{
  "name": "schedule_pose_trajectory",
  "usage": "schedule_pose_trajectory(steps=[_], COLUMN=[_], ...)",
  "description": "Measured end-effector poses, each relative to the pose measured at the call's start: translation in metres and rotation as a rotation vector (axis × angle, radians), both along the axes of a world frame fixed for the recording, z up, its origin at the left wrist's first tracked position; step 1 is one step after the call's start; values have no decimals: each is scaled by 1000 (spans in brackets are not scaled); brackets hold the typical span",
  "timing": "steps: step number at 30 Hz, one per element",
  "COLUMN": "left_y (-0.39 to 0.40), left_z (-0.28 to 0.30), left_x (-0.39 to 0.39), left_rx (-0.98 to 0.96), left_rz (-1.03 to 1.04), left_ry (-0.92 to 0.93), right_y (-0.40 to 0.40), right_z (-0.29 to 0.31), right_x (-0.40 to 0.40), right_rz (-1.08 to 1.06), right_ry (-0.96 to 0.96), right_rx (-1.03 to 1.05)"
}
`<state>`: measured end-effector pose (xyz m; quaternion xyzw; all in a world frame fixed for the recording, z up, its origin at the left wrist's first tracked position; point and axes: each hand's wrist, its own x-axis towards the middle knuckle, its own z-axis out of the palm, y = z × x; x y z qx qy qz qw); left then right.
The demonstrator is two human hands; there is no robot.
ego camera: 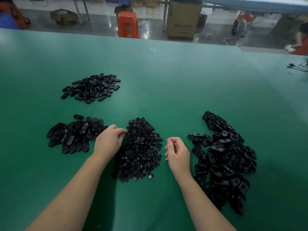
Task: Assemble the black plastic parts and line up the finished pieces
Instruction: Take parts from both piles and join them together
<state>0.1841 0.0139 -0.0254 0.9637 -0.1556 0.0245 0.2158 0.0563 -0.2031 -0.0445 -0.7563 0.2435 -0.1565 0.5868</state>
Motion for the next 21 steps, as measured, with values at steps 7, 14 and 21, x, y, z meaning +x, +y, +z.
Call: schedule_pose_trajectory(steps=[7,14,21], left_y=[-3,-1,0], left_z=[-7,-23,-29], left_x=[0,-8,-6], left_rx=[-11,-116,-121], left_rz=[81,162,157], left_ry=[5,-73,-103], right_y=[1,4,-15], right_z=[2,6,21], right_x=[0,1,12], right_rz=[11,27,158], right_ry=[10,61,199], right_rx=[-29,-94,-129])
